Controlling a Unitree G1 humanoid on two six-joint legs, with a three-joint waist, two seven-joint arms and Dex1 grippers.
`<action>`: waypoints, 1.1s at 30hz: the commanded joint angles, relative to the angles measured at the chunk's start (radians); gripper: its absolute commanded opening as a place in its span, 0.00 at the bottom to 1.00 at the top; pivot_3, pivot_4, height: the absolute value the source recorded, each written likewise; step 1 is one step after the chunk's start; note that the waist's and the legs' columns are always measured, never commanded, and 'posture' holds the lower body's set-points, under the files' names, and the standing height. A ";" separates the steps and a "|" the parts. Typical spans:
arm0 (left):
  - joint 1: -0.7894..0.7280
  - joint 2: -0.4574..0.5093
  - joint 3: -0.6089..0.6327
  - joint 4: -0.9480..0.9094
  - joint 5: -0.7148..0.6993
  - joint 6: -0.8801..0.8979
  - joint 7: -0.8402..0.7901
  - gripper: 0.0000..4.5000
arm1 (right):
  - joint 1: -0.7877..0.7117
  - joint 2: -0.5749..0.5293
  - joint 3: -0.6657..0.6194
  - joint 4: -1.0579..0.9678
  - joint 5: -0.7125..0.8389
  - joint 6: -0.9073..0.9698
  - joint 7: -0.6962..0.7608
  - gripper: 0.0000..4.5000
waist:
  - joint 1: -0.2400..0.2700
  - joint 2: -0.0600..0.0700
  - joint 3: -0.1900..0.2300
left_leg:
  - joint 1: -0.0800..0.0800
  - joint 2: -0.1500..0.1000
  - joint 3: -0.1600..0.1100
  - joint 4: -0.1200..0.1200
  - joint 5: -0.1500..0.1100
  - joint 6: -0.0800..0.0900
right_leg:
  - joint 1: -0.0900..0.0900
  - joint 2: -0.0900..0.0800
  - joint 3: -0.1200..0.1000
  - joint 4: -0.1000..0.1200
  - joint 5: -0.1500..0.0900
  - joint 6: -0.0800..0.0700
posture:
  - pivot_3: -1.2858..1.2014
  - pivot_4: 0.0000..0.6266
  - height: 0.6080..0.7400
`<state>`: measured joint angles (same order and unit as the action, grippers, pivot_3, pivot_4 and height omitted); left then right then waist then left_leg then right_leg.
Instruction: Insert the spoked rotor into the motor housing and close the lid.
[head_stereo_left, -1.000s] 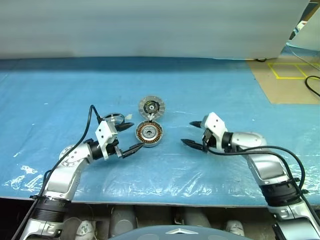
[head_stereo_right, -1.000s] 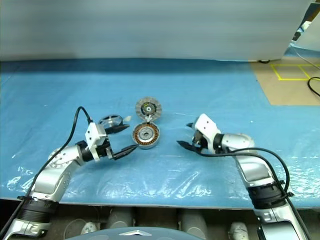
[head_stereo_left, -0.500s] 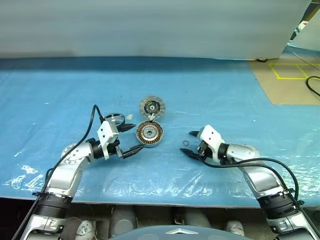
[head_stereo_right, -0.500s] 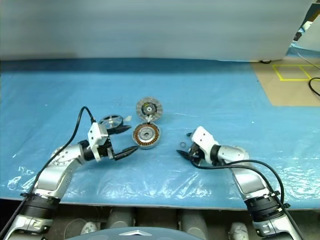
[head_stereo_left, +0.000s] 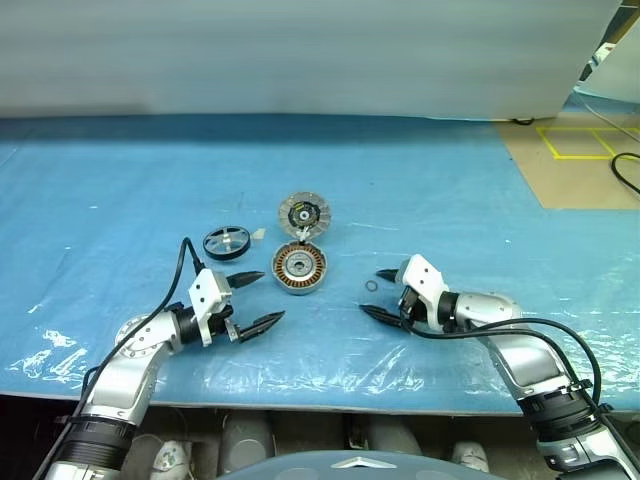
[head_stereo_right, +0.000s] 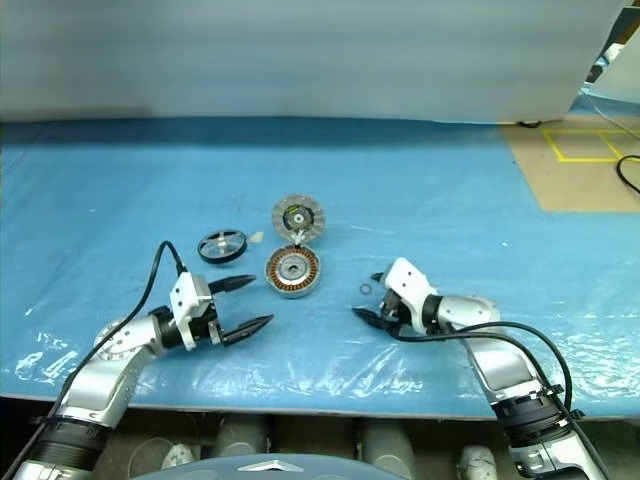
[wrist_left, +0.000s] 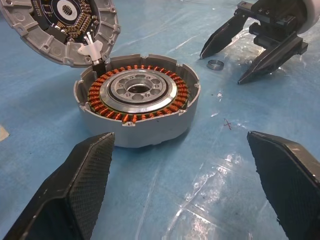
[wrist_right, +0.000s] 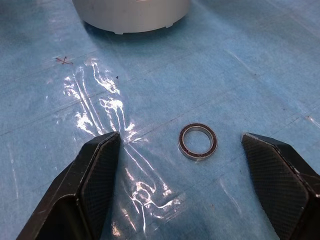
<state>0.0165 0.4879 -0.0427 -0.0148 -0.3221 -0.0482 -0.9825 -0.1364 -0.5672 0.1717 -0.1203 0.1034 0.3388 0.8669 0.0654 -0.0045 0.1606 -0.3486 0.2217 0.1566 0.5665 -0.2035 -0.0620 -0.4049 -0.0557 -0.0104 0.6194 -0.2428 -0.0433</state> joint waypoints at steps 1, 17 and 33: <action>0.014 0.008 0.016 -0.011 0.007 -0.025 0.010 1.00 | -0.003 0.000 0.019 0.031 0.002 0.007 0.011 0.91 | 0.000 0.000 0.000 | 0.000 0.000 0.000 0.000 0.000 0.000 | 0.000 0.000 0.000 0.000 0.000 0.000 | 0.52 0.24 1.00; -0.014 0.007 0.014 0.000 0.010 -0.019 0.014 1.00 | 0.001 -0.035 0.017 0.122 -0.049 -0.073 -0.006 0.27 | 0.001 0.000 0.000 | 0.001 0.000 0.000 0.000 0.000 0.000 | 0.002 0.000 0.000 0.000 0.000 0.000 | 0.52 0.24 1.00; -0.019 0.006 0.010 0.002 0.013 -0.018 0.013 1.00 | -0.011 -0.029 0.006 0.120 -0.024 -0.071 -0.029 0.62 | 0.003 0.000 0.000 | 0.001 -0.001 0.000 0.000 0.000 0.000 | 0.003 -0.001 0.000 -0.001 0.000 0.001 | 0.52 0.24 1.00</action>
<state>0.0031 0.4887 -0.0425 -0.0046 -0.3076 -0.0484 -0.9699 -0.1739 -0.5883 0.1638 -0.0222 0.0913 0.2473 0.8313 0.0681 -0.0047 0.1604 -0.3478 0.2212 0.1566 0.5663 -0.2037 -0.0616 -0.4024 -0.0566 -0.0105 0.6182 -0.2426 -0.0427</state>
